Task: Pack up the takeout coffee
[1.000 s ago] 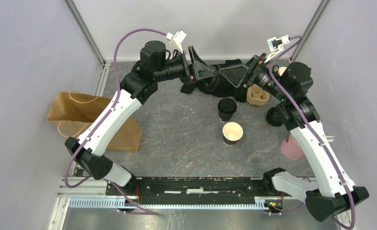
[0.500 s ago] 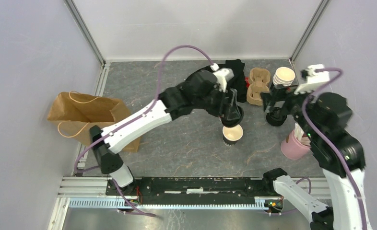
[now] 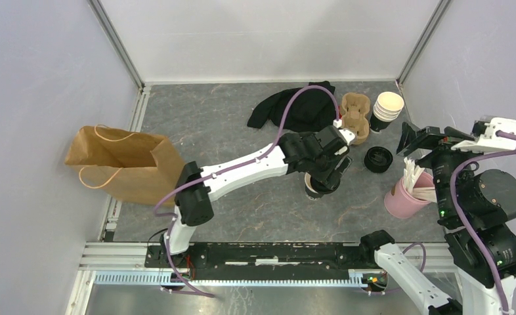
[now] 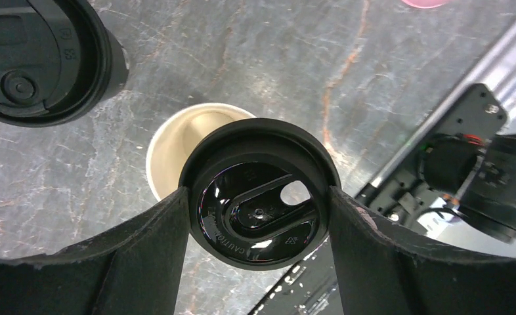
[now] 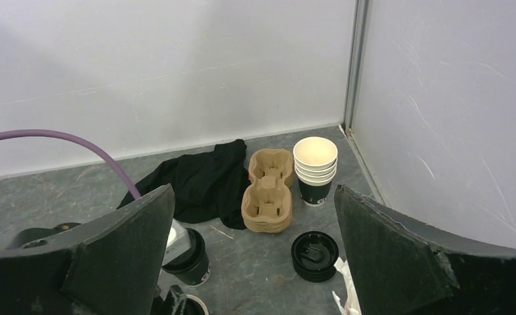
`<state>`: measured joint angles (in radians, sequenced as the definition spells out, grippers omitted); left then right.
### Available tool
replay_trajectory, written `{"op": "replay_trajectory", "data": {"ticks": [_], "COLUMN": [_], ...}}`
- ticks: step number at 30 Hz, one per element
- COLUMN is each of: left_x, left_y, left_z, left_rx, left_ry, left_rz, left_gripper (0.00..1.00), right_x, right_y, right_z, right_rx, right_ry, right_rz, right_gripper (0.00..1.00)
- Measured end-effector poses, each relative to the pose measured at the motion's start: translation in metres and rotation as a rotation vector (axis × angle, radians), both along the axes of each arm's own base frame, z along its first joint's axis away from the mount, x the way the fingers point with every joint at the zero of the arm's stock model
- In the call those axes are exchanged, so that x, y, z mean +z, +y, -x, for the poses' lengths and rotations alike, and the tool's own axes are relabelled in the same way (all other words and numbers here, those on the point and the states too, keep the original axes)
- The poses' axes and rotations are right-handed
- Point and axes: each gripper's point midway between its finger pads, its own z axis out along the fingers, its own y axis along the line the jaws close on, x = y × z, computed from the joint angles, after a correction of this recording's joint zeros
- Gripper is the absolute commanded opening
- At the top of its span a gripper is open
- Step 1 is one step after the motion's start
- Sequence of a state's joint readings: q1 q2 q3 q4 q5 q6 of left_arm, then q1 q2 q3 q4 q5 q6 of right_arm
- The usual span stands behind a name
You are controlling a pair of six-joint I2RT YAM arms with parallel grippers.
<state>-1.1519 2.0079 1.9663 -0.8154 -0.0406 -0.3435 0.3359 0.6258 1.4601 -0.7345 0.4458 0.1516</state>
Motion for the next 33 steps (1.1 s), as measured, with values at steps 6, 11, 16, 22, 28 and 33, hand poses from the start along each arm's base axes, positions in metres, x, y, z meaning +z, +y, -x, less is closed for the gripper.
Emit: {"op": "replay_trajectory", "data": {"ticks": [6,11,16,22,28,33], "left_x": [-0.026,-0.028,-0.029,-0.041,-0.043,-0.038], "left_y": [0.006,0.014,0.013,0.012,0.013,0.009], "left_z": [-0.014,-0.019,-0.023,-0.024,-0.025,-0.025], "left_rx": [0.026,0.043,0.056,0.037,0.028,0.027], "left_ry": [-0.036,-0.061,-0.075,-0.072,-0.074,-0.076], "left_rz": [-0.110,-0.155,-0.166,-0.200,-0.212,-0.197], "left_gripper": [0.62,0.63,0.65,0.68,0.69,0.70], "right_x": [-0.010,-0.018,-0.020,-0.020,-0.021,-0.022], "right_y": [0.001,0.003,0.003,0.004,0.004,0.004], "right_z": [-0.004,-0.009,-0.010,-0.010,-0.011,-0.011], "right_rx": [-0.004,-0.003,-0.003,-0.001,0.000,0.000], "right_ry": [0.023,0.044,0.048,0.047,0.049,0.052], "right_rz": [0.007,0.008,0.008,0.006,0.006,0.007], "right_gripper": [0.98,0.98,0.98,0.98,0.98,0.98]}}
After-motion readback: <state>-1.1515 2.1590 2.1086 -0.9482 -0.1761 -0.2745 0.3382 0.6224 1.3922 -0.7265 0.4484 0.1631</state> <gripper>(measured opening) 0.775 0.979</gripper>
